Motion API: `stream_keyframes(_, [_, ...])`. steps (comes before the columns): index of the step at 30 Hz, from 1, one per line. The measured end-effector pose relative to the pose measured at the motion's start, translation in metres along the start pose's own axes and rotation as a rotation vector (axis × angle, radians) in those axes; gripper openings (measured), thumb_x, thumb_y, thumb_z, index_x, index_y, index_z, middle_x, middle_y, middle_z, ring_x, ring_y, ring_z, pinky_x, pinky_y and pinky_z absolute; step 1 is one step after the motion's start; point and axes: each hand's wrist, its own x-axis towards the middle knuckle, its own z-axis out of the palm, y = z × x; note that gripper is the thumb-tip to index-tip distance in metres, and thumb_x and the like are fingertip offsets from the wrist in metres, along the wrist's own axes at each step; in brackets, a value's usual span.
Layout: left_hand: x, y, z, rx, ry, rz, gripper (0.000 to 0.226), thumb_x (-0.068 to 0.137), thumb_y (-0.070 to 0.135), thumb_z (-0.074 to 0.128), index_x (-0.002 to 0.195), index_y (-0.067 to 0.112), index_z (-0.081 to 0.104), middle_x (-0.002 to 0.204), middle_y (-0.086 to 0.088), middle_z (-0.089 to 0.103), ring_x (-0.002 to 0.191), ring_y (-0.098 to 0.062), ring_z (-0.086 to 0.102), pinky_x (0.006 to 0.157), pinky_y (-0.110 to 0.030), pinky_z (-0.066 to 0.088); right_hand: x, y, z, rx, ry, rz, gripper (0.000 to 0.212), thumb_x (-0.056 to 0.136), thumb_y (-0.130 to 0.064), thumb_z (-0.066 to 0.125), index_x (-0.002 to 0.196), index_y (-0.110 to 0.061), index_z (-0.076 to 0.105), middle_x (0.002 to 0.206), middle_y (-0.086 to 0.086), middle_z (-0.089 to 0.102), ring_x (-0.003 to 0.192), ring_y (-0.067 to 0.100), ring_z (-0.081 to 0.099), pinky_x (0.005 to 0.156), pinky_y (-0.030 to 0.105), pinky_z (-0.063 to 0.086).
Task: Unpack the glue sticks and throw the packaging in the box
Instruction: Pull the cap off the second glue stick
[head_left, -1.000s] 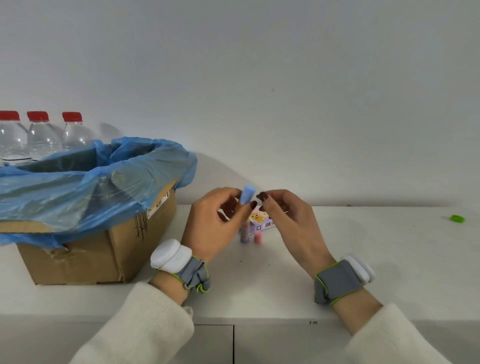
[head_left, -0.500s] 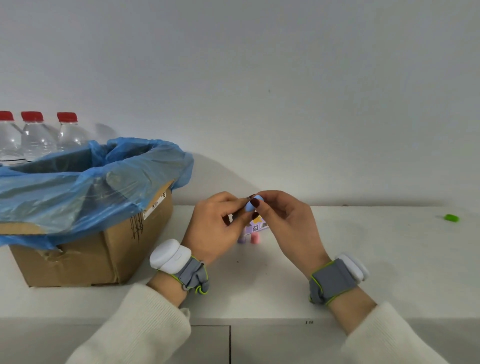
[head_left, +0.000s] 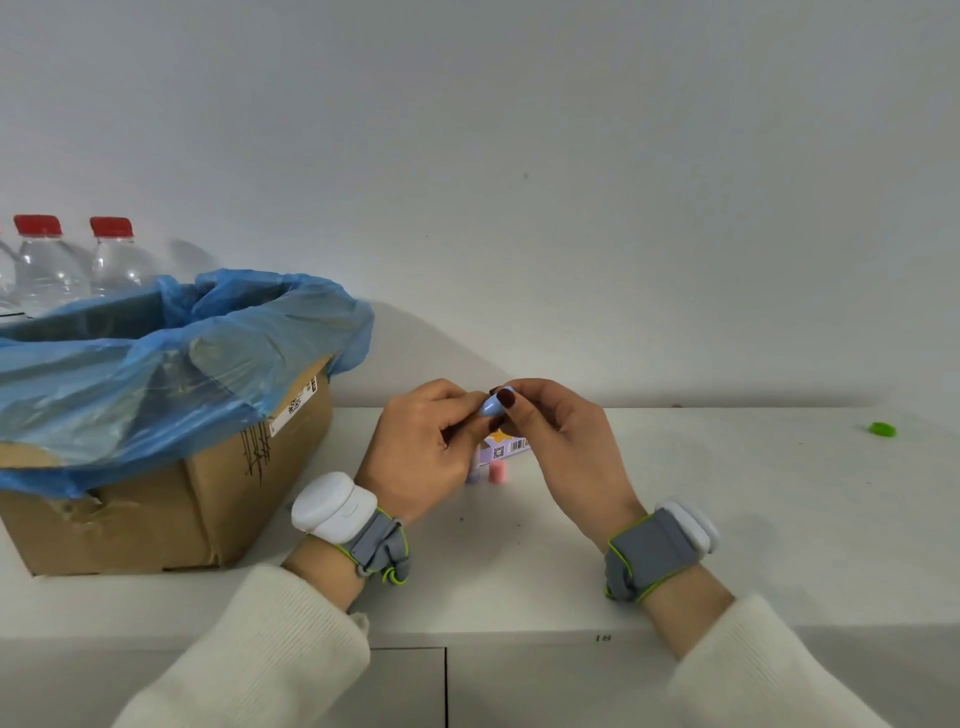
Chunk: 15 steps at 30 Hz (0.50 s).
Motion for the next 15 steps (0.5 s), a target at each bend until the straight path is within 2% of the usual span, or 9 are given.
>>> stream_keyframes(2, [0.0012,0.0018,0.0016,0.031,0.014,0.001,0.018,0.086,0.020,0.059,0.093,0.017,0.075,0.075,-0.001,0.064,0.068,-0.008,0.059,0.057,-0.002,0.035,0.0004,0.0005,0.0003,0.013,0.016,-0.002,0.011,0.093,-0.024,0.061,0.095,-0.020,0.072,0.090,-0.002,0.076,0.082,0.008,0.069,0.083,0.024,0.055])
stream_keyframes(4, [0.0029,0.0037,0.0030,0.098,0.028,0.018,0.019,0.086,0.021,0.059,0.096,0.015,0.074,0.078,-0.003,0.065,0.070,-0.011,0.055,0.059,-0.010,0.038,0.0011,-0.0005,0.0004,0.038,0.030,-0.004,0.012,0.093,-0.024,0.061,0.095,-0.020,0.072,0.086,-0.005,0.076,0.081,0.007,0.069,0.079,0.020,0.055])
stream_keyframes(6, [0.0041,0.0057,0.0039,0.142,0.031,0.036,0.018,0.087,0.019,0.059,0.097,0.013,0.073,0.079,-0.005,0.065,0.066,-0.010,0.053,0.060,-0.015,0.038,0.0013,-0.0013,-0.0004,0.087,0.030,0.014,0.013,0.094,-0.021,0.060,0.095,-0.018,0.073,0.084,-0.005,0.076,0.081,0.010,0.070,0.080,0.021,0.056])
stream_keyframes(8, [0.0041,0.0063,0.0032,0.170,0.023,0.052,0.018,0.087,0.019,0.059,0.095,0.011,0.073,0.079,-0.006,0.064,0.064,-0.015,0.055,0.060,-0.016,0.038,0.0014,-0.0021,-0.0010,0.148,0.002,0.048,0.015,0.095,-0.019,0.059,0.094,-0.018,0.073,0.087,-0.001,0.076,0.086,0.016,0.071,0.086,0.027,0.057])
stream_keyframes(11, [0.0030,0.0054,0.0015,0.148,0.016,0.051,0.018,0.087,0.017,0.059,0.094,0.009,0.073,0.077,-0.007,0.065,0.064,-0.021,0.059,0.060,-0.019,0.040,0.0014,-0.0028,-0.0024,0.167,-0.036,0.068,0.016,0.095,-0.018,0.058,0.095,-0.016,0.073,0.094,0.004,0.077,0.092,0.022,0.071,0.090,0.031,0.056])
stream_keyframes(15, [0.0041,0.0061,0.0018,0.054,-0.008,0.000,0.016,0.088,0.014,0.061,0.098,0.014,0.075,0.072,-0.004,0.066,0.064,-0.019,0.059,0.059,-0.024,0.043,0.0013,-0.0042,-0.0032,0.082,-0.012,0.017,0.013,0.093,-0.024,0.061,0.092,-0.021,0.074,0.091,-0.001,0.077,0.087,0.015,0.072,0.084,0.023,0.056])
